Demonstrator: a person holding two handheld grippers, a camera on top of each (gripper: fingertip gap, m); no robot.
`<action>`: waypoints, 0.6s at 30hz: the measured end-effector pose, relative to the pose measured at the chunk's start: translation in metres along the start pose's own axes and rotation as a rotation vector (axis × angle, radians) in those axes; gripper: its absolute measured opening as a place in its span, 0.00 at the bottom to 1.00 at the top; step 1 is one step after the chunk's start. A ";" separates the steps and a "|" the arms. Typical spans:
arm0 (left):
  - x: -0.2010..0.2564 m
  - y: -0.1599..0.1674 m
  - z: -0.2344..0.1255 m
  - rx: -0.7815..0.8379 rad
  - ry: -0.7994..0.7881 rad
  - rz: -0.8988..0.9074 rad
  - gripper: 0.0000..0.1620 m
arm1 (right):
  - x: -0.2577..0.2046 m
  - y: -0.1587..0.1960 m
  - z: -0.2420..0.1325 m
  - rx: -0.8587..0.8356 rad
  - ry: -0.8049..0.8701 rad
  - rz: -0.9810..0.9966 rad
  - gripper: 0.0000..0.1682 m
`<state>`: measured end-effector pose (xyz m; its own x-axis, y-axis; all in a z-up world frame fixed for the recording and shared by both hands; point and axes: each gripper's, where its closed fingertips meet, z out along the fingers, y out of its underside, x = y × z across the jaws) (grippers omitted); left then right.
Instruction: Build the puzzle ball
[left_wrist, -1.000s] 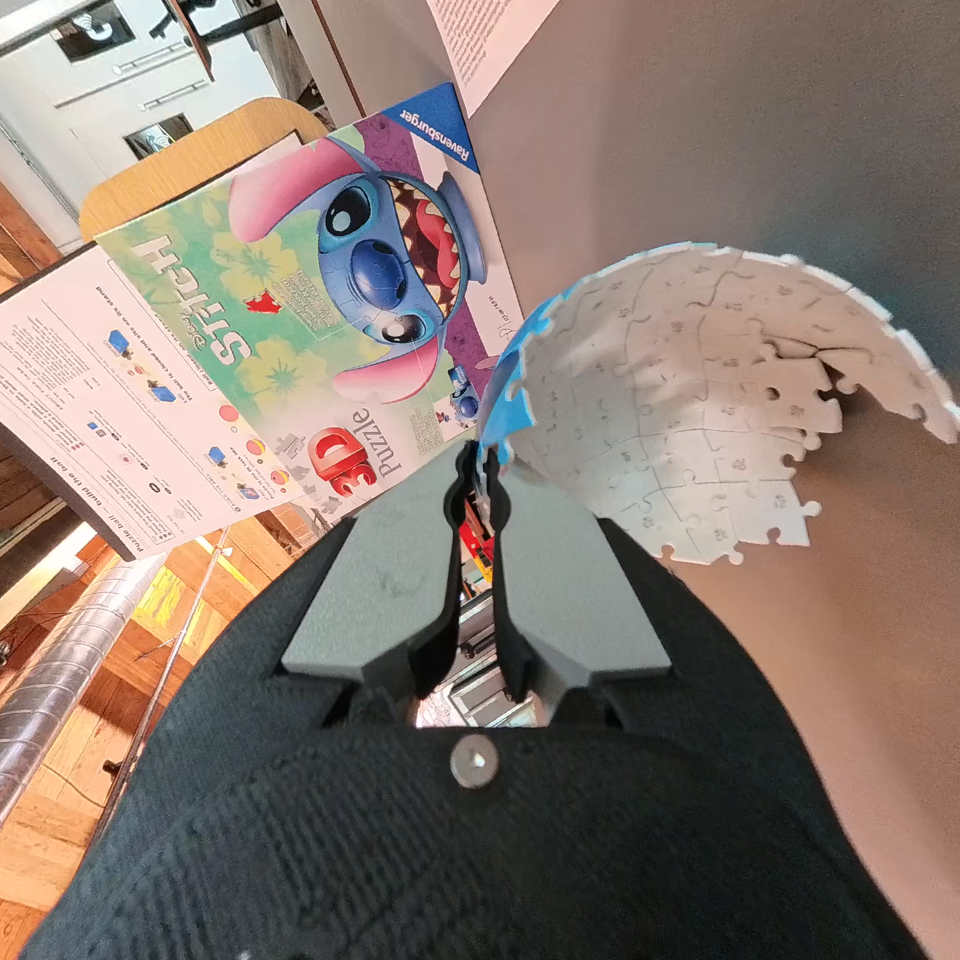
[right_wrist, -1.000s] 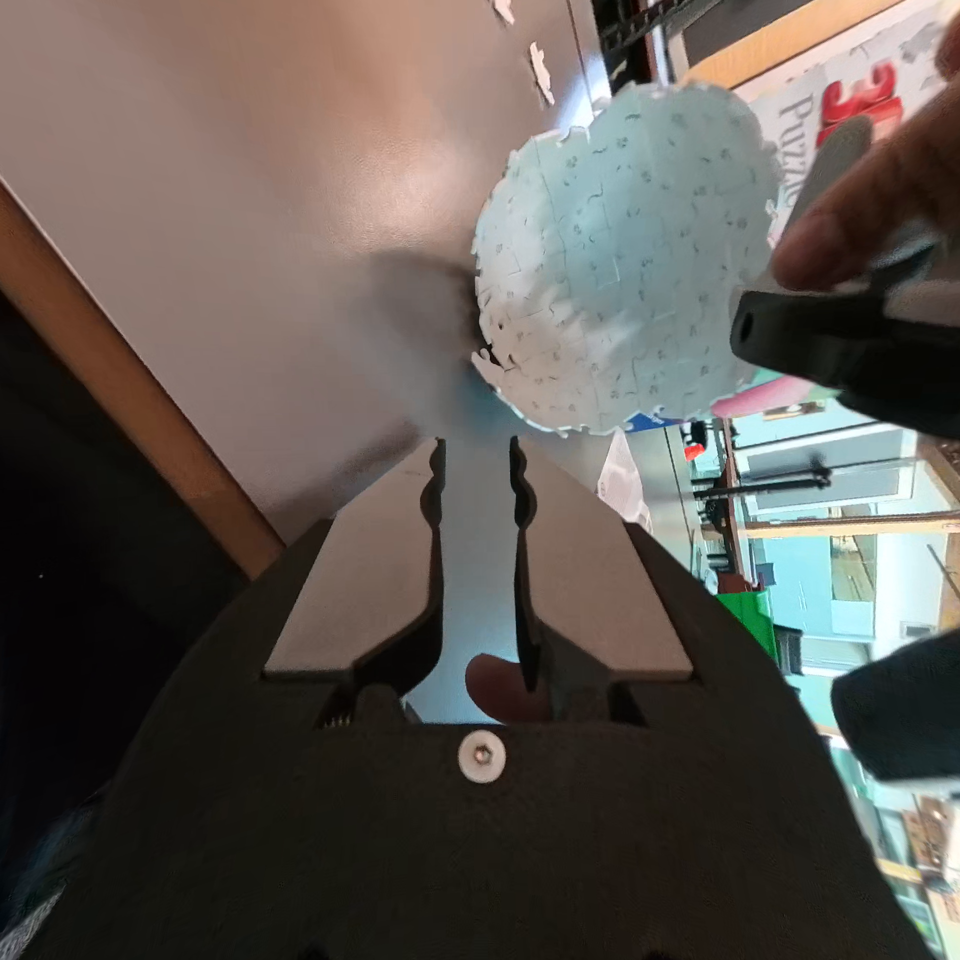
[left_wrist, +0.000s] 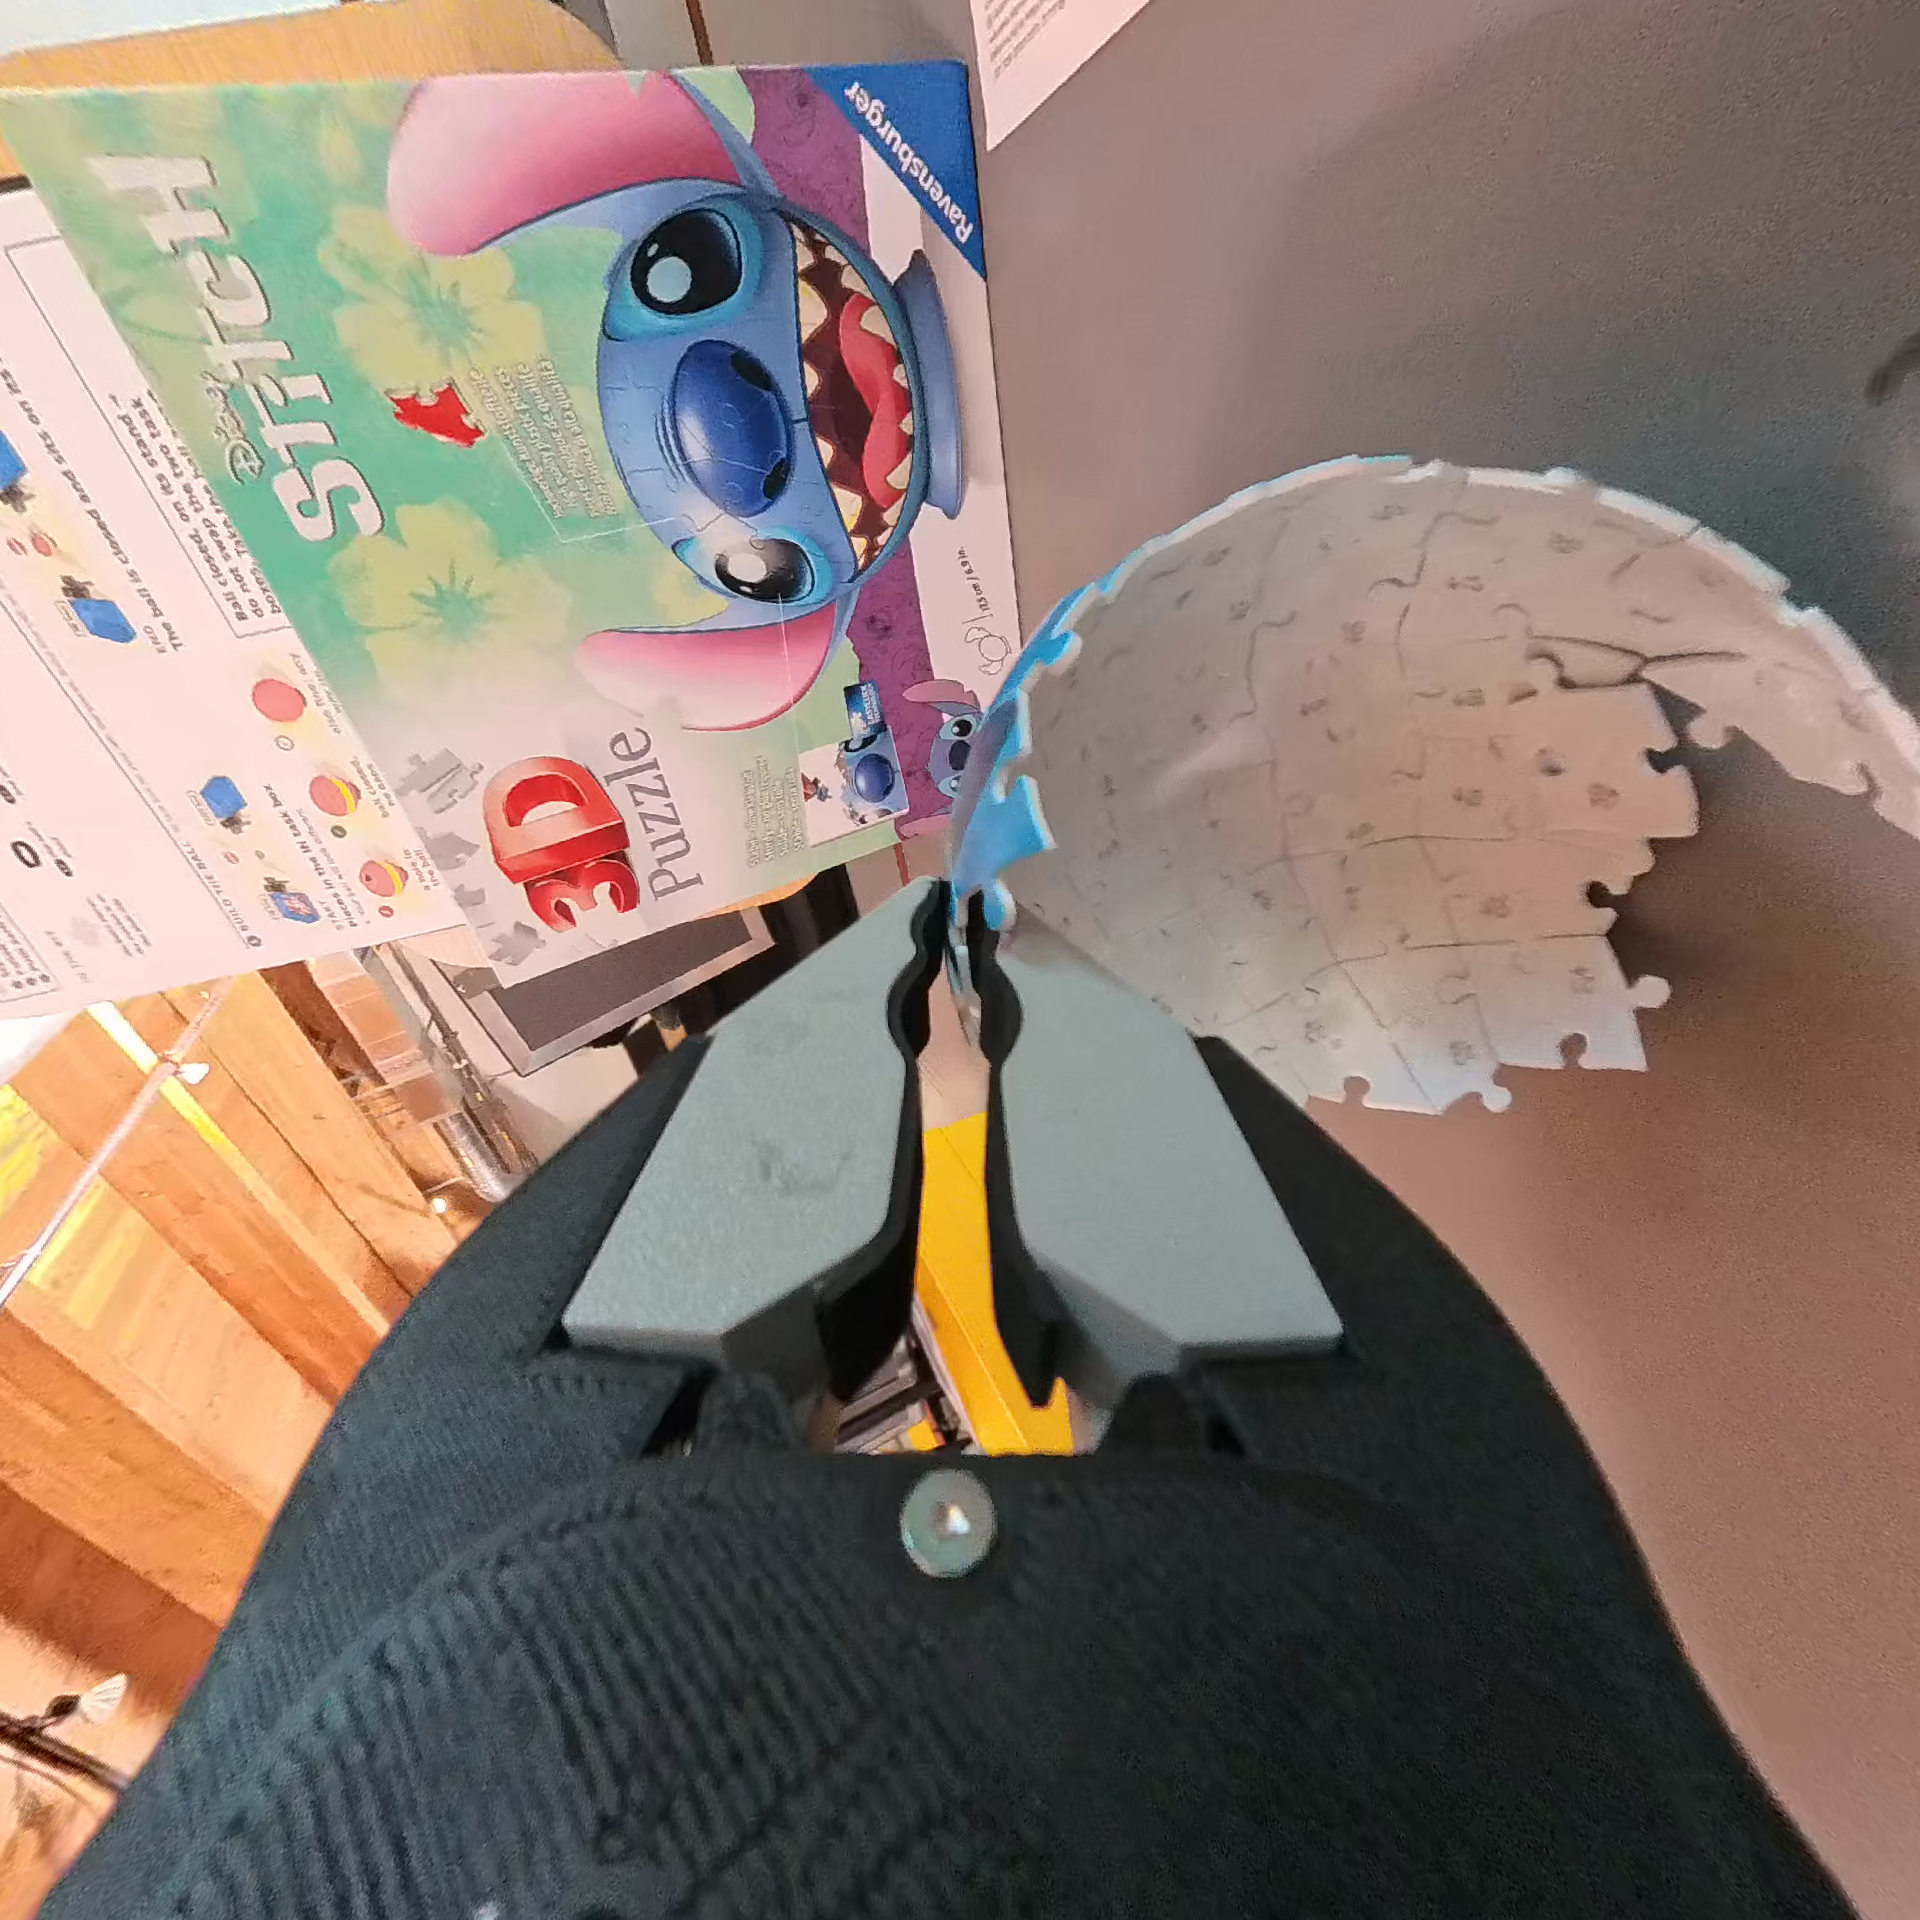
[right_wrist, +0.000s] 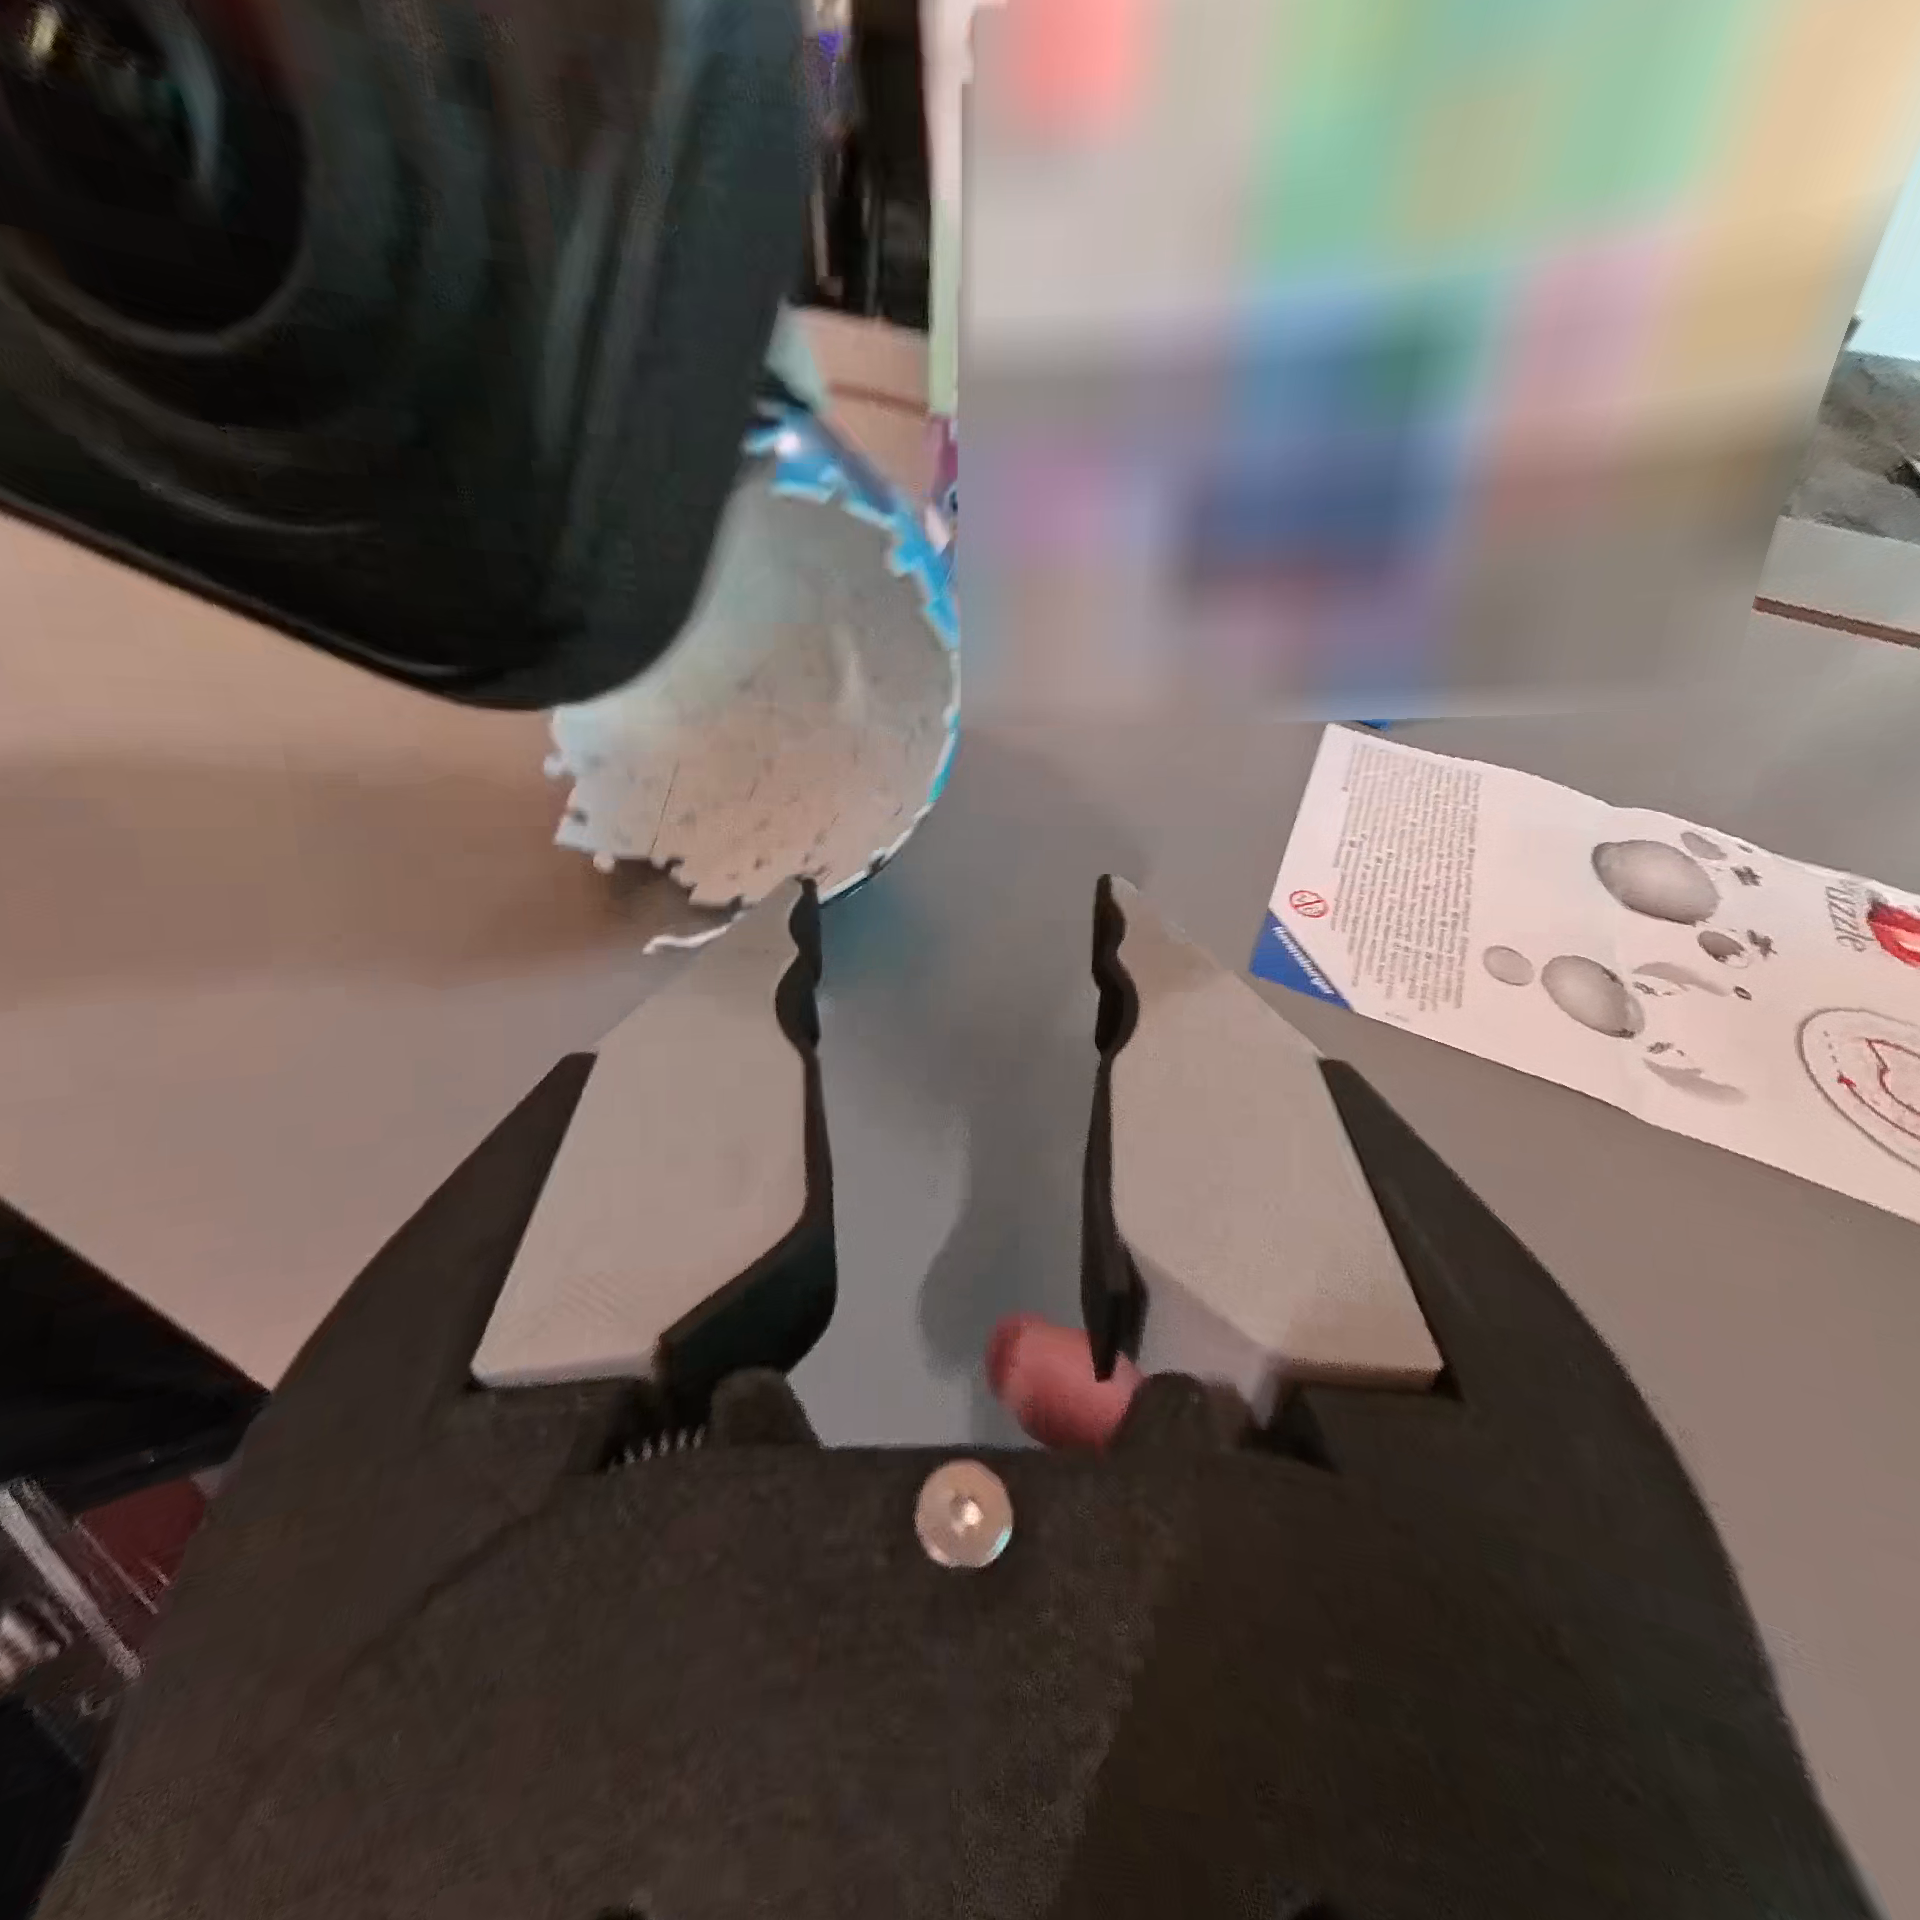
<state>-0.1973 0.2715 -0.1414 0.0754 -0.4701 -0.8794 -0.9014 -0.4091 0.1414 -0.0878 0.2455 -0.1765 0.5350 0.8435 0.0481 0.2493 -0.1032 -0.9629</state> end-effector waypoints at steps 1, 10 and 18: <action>0.000 0.001 0.001 0.000 0.001 -0.008 0.01 | 0.006 -0.004 -0.003 0.035 0.005 0.040 0.29; 0.001 0.009 0.004 0.011 0.008 -0.064 0.01 | 0.020 -0.018 0.018 0.045 -0.154 0.286 0.32; 0.000 0.009 0.005 0.010 0.001 -0.070 0.01 | -0.004 -0.025 0.063 -0.013 -0.226 0.139 0.28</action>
<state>-0.2070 0.2714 -0.1427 0.1387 -0.4410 -0.8867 -0.8983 -0.4330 0.0748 -0.1473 0.2779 -0.1691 0.3714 0.9169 -0.1461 0.1969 -0.2315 -0.9527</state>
